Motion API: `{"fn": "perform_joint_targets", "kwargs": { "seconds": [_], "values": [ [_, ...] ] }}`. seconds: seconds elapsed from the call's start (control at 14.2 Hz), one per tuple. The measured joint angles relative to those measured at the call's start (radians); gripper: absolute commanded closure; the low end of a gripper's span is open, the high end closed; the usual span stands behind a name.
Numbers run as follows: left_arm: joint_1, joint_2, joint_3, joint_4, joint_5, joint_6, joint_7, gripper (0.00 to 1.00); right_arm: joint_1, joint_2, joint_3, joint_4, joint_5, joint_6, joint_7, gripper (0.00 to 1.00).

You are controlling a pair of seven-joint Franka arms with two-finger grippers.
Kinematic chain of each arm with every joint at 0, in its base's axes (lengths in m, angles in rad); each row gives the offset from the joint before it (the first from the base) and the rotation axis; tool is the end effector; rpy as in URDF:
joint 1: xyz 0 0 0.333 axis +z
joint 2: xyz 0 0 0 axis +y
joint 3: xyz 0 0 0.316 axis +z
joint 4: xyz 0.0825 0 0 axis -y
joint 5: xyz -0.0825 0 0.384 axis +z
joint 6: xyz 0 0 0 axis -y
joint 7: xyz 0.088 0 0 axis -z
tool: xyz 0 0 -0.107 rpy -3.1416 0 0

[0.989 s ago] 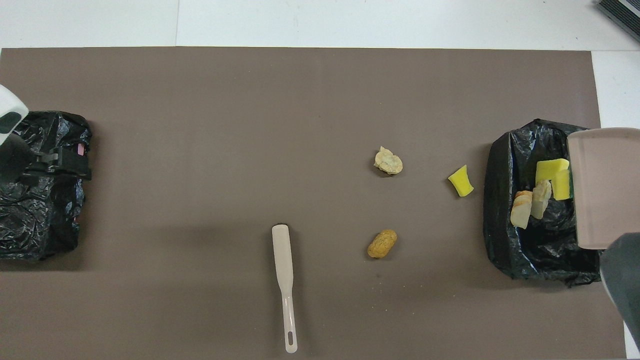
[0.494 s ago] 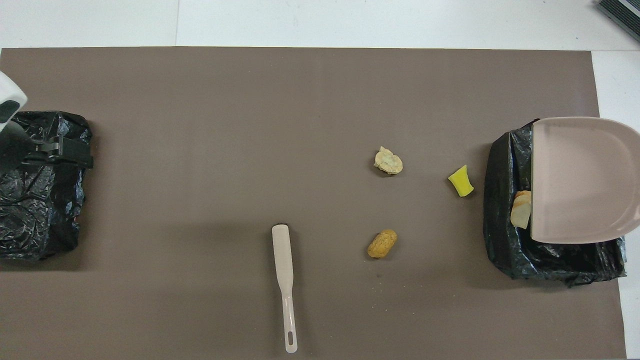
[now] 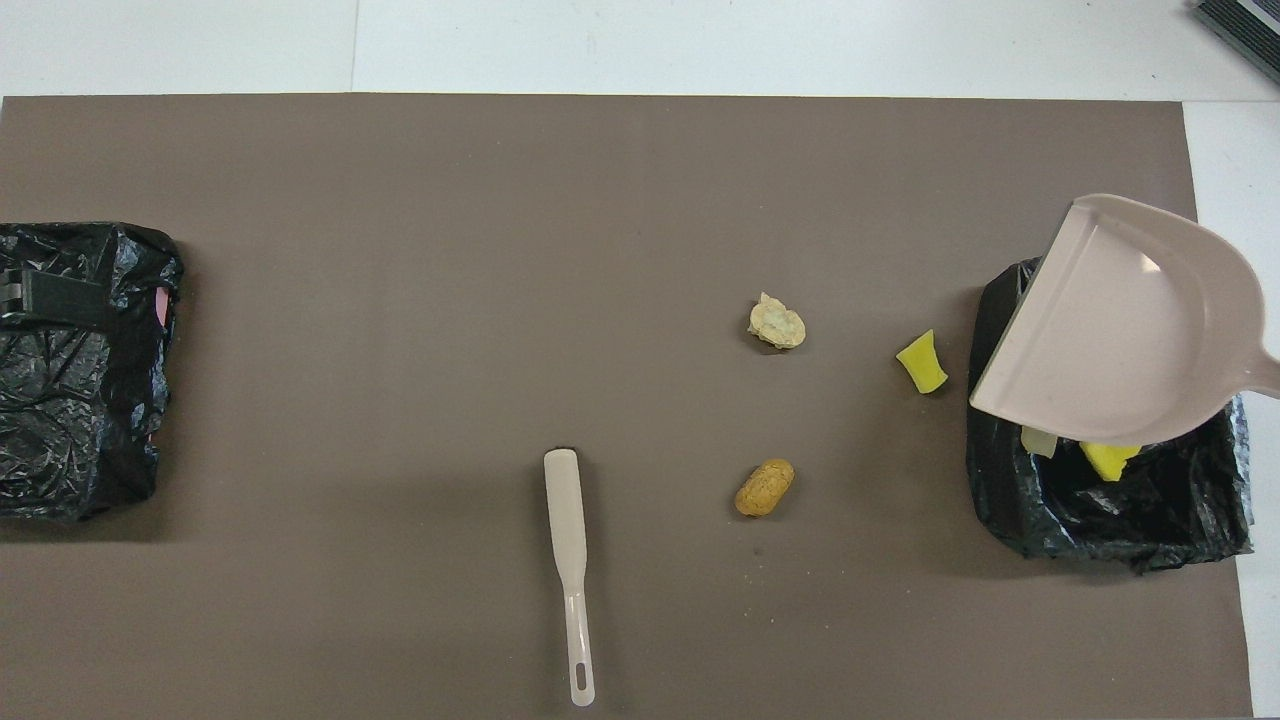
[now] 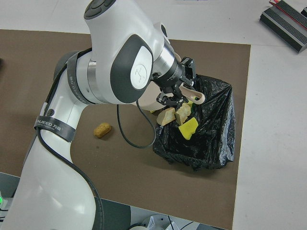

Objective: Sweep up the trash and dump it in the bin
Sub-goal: 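Bring the empty dustpan back to the table center with the right gripper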

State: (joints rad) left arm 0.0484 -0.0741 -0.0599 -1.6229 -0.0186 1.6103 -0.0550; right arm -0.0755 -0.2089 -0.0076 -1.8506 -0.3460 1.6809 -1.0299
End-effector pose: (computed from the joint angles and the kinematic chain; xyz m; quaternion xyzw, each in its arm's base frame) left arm 0.5354 -0.0094 0.6437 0.9993 0.0218 0.0304 0.0081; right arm 0.4921 -0.0743 0.6165 0.8696 0.4630 -0.0737 0.1551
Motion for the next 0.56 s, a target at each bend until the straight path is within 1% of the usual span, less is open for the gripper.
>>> {"fn": "perform_joint_targets", "kwargs": {
  "seconds": [0.28,0.56],
  "values": [
    [0.000,-0.064,-0.013,0.001,0.000,-0.055,0.000,0.00,0.080,0.008,0.011,-0.009,0.111,-0.030,0.374,1.00],
    [-0.001,-0.069,-0.014,-0.002,0.000,-0.055,0.000,0.00,0.172,0.046,0.013,-0.011,0.206,-0.030,0.659,1.00]
  ]
}}
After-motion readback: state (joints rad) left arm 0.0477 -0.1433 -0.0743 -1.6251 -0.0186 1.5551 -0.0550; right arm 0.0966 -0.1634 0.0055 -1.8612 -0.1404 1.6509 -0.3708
